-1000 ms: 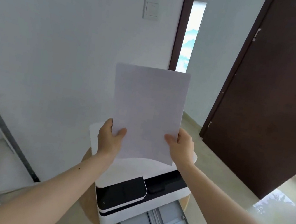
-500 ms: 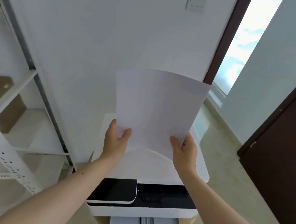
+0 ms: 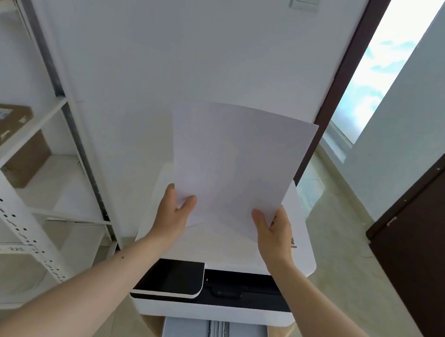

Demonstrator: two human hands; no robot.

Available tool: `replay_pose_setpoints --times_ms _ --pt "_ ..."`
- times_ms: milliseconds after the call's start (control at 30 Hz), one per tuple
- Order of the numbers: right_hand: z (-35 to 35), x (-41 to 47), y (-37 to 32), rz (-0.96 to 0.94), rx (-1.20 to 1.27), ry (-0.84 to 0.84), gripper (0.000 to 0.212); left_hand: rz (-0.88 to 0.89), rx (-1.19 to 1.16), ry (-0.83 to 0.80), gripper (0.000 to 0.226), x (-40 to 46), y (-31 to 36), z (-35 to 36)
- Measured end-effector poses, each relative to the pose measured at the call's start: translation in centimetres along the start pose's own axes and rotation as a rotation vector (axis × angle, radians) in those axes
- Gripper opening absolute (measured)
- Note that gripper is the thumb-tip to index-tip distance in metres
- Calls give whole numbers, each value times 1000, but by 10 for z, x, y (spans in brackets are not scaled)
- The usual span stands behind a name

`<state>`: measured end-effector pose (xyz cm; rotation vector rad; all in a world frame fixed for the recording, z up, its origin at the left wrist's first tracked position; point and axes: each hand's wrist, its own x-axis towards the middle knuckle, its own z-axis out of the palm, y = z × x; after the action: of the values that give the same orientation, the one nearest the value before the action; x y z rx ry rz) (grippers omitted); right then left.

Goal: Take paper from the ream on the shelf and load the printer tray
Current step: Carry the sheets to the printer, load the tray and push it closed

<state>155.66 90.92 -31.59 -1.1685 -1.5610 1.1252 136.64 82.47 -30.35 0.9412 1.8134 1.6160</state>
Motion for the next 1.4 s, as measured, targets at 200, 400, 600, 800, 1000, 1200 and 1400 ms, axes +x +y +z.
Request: replay_pose_setpoints --times_ms 200,400,600,800,1000,1200,1400 --pt "-4 1 -6 -47 3 8 17 7 14 36 13 -3 6 2" --pt "-23 -15 -15 -60 3 -16 9 -23 -40 30 19 -25 19 -10" --pt "-38 -64 -15 -32 -28 12 6 -106 -76 -29 14 -71 18 -24" --pt "-51 -137 -3 31 -6 7 8 -213 -50 -135 25 -142 5 -43" --pt "-62 -213 15 95 -45 8 9 -332 -82 -112 27 -216 -15 -61" --pt "-76 -277 37 183 -117 24 5 -413 -97 -155 14 -277 -38 -70" --pt "-85 -324 66 298 -140 35 4 -502 -54 -174 15 -318 -64 -69"
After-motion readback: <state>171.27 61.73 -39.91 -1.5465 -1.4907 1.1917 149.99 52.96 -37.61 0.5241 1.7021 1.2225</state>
